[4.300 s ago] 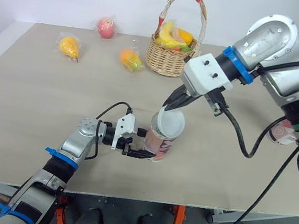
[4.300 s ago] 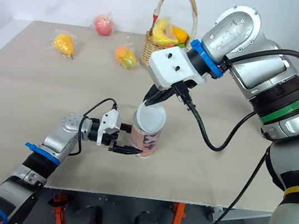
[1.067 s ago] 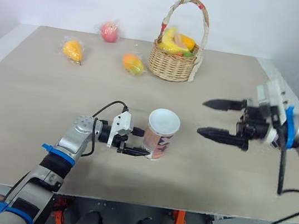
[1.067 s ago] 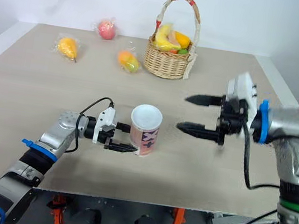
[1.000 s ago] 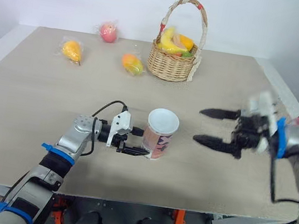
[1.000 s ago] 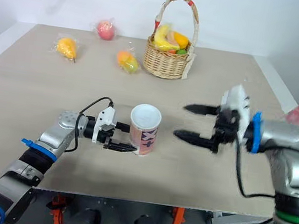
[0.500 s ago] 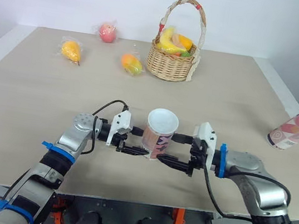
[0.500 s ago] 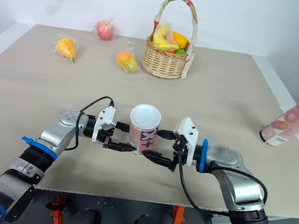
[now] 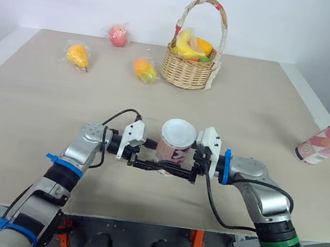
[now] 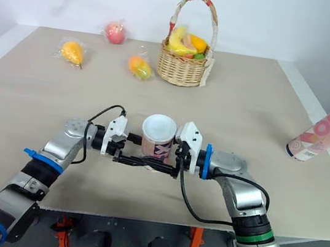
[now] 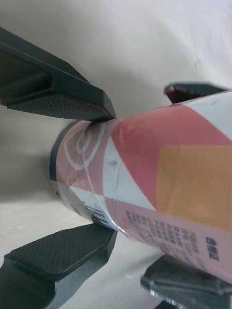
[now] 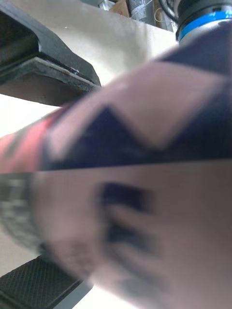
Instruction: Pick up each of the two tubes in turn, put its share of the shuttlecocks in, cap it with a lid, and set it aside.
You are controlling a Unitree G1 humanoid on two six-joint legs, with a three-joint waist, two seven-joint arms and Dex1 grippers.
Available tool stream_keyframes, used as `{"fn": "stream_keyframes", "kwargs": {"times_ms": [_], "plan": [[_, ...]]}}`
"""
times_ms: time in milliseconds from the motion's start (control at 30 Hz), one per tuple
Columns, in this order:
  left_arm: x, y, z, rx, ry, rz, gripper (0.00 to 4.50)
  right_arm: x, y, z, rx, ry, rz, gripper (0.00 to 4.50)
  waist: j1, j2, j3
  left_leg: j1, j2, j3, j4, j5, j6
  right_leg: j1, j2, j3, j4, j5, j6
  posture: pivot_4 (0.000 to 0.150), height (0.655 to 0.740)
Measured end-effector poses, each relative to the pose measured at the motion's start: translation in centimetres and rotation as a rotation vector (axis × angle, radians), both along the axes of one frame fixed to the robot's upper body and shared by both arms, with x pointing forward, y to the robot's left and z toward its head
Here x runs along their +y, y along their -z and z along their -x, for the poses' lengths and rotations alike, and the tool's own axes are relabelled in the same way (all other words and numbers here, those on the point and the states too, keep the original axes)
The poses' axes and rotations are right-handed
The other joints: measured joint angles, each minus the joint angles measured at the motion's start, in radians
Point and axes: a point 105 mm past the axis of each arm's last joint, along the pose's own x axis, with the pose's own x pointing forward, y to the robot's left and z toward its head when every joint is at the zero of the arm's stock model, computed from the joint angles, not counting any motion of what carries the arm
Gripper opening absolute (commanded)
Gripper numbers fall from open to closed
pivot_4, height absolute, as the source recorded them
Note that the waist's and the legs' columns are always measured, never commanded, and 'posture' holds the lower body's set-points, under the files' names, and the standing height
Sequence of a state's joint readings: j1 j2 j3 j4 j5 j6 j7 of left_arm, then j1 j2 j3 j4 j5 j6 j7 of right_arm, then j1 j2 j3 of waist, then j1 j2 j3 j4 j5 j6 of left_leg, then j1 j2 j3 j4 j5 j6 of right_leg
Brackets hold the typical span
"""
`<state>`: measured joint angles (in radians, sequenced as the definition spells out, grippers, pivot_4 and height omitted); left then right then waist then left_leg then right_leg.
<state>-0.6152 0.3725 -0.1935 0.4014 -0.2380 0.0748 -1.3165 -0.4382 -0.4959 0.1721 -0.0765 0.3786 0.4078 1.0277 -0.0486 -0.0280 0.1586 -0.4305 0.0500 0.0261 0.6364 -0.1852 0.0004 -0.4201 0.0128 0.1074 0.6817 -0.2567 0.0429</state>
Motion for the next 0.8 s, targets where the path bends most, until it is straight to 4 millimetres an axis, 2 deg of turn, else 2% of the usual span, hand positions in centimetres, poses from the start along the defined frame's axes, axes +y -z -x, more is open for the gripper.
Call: {"fn": "stream_keyframes", "kwargs": {"times_ms": [33, 67, 233, 333, 500, 700, 800], "plan": [[0.4, -0.1, -0.1, 0.018, -0.016, 0.011, 3.89, 0.0, 0.1, 0.0, 0.002, 0.002, 0.0, 4.5, 0.001, 0.0, 0.0, 0.0, 0.0, 0.0, 0.0, 0.0, 0.0, 0.0, 0.0, -0.001, 0.0, 0.0, 0.0, 0.15, 0.74], [0.9, -0.7, -0.2, 0.044, -0.038, 0.05, 4.46, 0.0, 0.1, 0.0, 0.002, -0.002, 0.0, 4.5, 0.001, 0.0, 0.0, 0.0, 0.0, -0.001, 0.0, 0.0, 0.0, 0.0, 0.0, -0.001, 0.0, 0.0, 0.0, 0.15, 0.74], [0.3, -1.7, -0.3, 0.023, -0.053, 0.101, 4.46, -0.2, 0.1, -0.3, 0.0, 0.004, -0.003, 4.5, 0.004, 0.0, 0.0, 0.0, -0.001, 0.0, 0.001, 0.0, 0.0, 0.001, -0.001, 0.0, 0.0, 0.0, 0.001, 0.15, 0.74], [1.2, -2.2, 0.8, 0.069, -0.028, 0.114, 4.46, 0.1, 0.0, -0.1, 0.0, -0.011, -0.006, 4.5, -0.003, -0.001, 0.0, -0.001, 0.0, 0.0, 0.0, 0.0, 0.0, -0.001, 0.0, 0.0, 0.0, 0.0, 0.0, 0.15, 0.74], [4.5, -2.4, 3.4, 0.171, -0.006, 0.095, 4.46, 0.2, -0.1, -0.3, -0.001, -0.014, -0.01, 4.5, -0.005, -0.001, 0.001, 0.0, 0.002, -0.001, -0.001, 0.0, 0.0, -0.001, 0.001, -0.002, 0.001, -0.001, -0.003, 0.15, 0.74], [10.4, -2.4, 4.4, 0.211, -0.144, -0.013, 4.46, 0.7, -0.9, -0.5, -0.022, -0.039, -0.021, 4.5, -0.003, -0.001, 0.001, 0.0, 0.003, 0.0, -0.001, 0.0, 0.0, -0.001, 0.0, -0.002, 0.001, 0.0, -0.004, 0.15, 0.74], [12.1, -2.9, 4.5, 0.201, -0.212, 0.015, 4.46, 0.7, -0.7, -0.6, -0.008, -0.046, -0.02, 4.5, 0.001, -0.002, 0.002, 0.0, 0.002, 0.0, -0.001, 0.0, 0.0, -0.002, -0.001, -0.003, 0.001, -0.001, -0.004, 0.15, 0.74]]}}
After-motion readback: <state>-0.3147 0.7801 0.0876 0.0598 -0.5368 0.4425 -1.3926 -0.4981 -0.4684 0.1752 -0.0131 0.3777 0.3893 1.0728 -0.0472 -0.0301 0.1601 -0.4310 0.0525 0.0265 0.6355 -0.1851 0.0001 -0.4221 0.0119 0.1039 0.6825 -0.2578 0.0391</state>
